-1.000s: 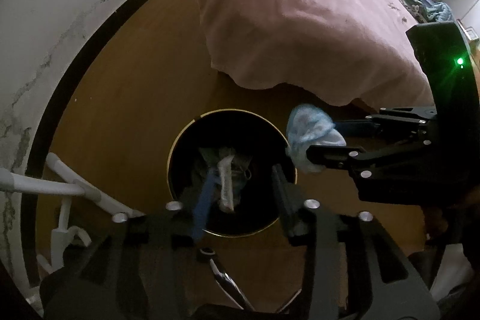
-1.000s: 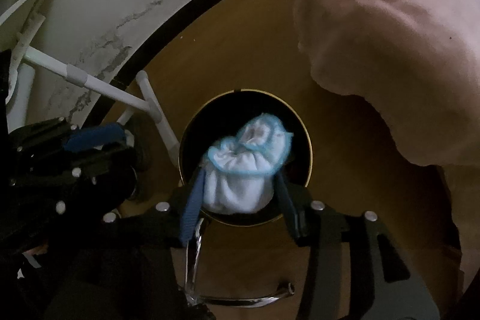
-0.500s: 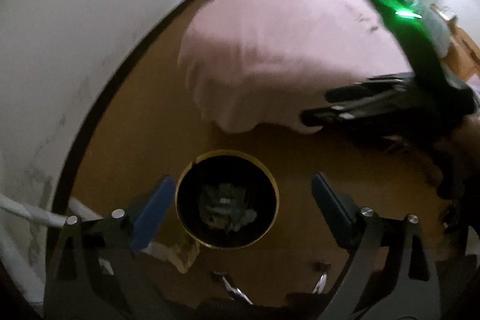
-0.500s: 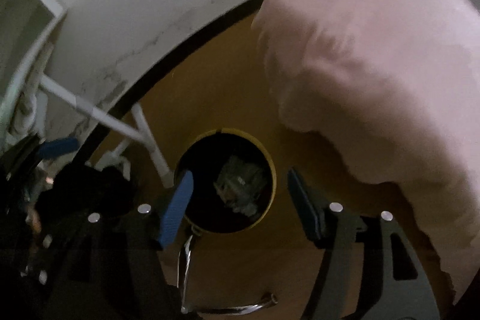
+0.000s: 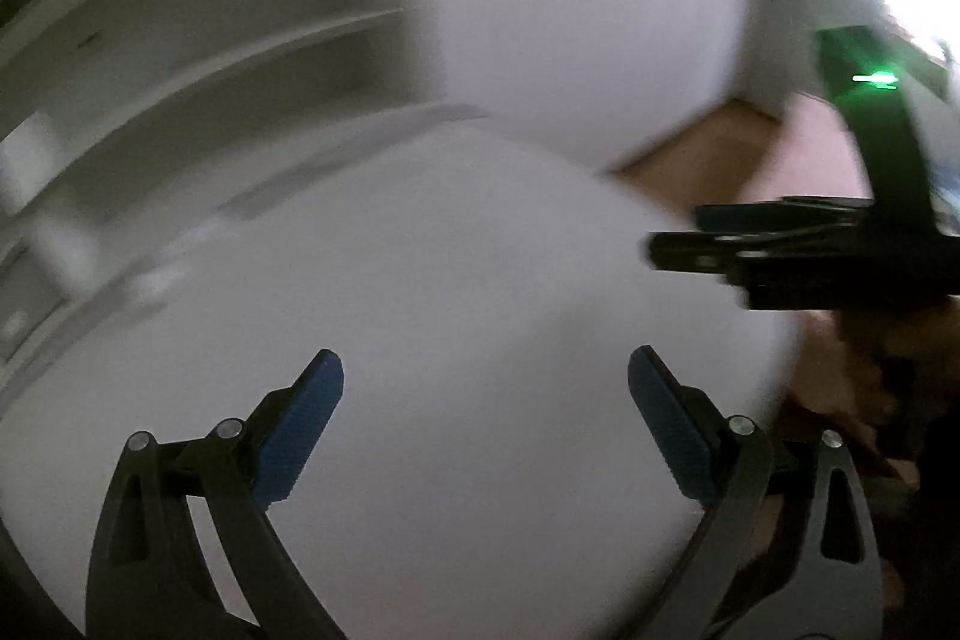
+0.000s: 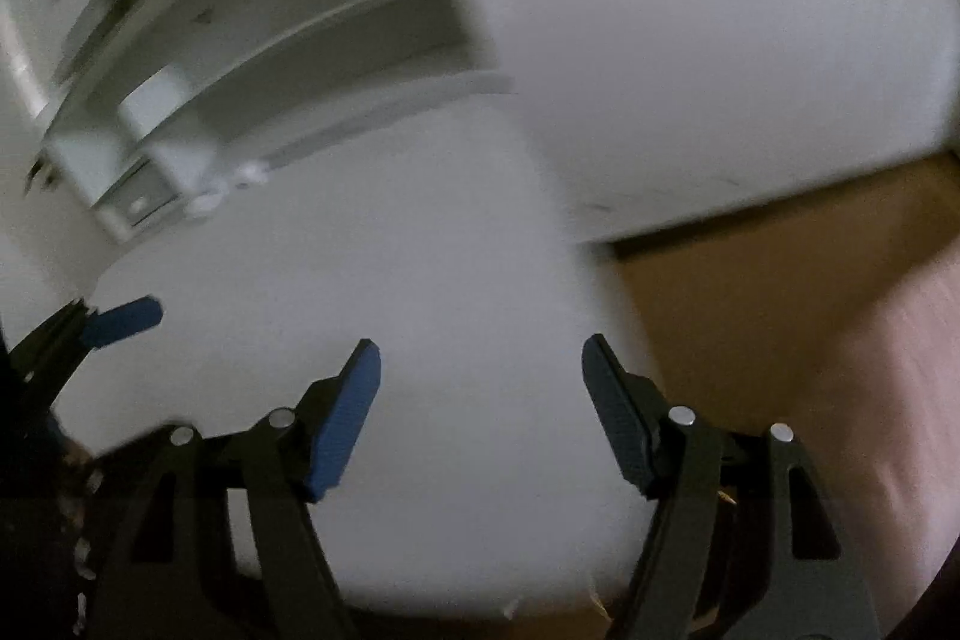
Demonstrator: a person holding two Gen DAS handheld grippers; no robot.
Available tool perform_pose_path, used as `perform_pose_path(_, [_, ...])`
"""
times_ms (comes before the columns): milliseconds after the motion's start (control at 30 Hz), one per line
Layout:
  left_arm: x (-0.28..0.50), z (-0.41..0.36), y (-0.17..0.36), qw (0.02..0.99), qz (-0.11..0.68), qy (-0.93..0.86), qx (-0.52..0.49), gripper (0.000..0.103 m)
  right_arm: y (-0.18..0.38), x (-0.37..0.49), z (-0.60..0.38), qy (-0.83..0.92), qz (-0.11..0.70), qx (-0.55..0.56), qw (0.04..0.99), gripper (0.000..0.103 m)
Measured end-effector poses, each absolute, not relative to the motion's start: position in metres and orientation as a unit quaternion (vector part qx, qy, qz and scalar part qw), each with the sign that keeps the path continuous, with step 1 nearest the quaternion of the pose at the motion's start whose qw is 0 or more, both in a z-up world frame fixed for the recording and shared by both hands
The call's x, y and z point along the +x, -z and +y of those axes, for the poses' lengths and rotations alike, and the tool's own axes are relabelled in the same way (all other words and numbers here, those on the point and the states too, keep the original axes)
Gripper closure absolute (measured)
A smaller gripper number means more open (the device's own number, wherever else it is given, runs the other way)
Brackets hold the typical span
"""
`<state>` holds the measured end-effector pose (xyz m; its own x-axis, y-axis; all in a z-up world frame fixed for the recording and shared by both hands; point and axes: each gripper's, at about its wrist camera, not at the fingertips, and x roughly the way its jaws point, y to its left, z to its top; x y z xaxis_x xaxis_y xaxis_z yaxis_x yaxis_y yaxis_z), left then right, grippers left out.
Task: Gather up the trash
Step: 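Grasp the white bottle cap with right tool while left tool grasps crumpled tissue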
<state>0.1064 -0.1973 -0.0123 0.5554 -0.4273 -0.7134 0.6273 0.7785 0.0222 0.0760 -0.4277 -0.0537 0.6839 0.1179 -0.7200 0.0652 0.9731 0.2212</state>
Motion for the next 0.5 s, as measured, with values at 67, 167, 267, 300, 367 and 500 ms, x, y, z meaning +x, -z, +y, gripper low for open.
perform_pose_path(67, [0.140,-0.156,0.014,0.883,0.375,0.256,0.123,0.010,0.051,0.129,-0.385,-0.053,0.402,0.085,0.910,0.042])
perform_pose_path(167, [0.190,-0.103,0.016,0.892,0.388,0.207,0.104,0.010,0.053,0.196,-0.336,-0.088,0.410,0.054,0.906,0.047])
perform_pose_path(267, [0.230,-0.077,0.023,0.895,0.395,0.186,0.097,0.010,0.064,0.254,-0.303,-0.101,0.426,0.016,0.899,0.052])
perform_pose_path(300, [0.244,-0.069,0.026,0.893,0.401,0.183,0.091,0.010,0.070,0.272,-0.293,-0.101,0.433,0.003,0.896,0.052])
perform_pose_path(367, [0.257,-0.059,0.031,0.888,0.412,0.184,0.082,0.010,0.080,0.290,-0.282,-0.105,0.448,-0.014,0.888,0.056])
perform_pose_path(500, [0.280,-0.059,0.043,0.880,0.423,0.199,0.077,0.010,0.086,0.318,-0.267,-0.107,0.450,-0.044,0.886,0.058])
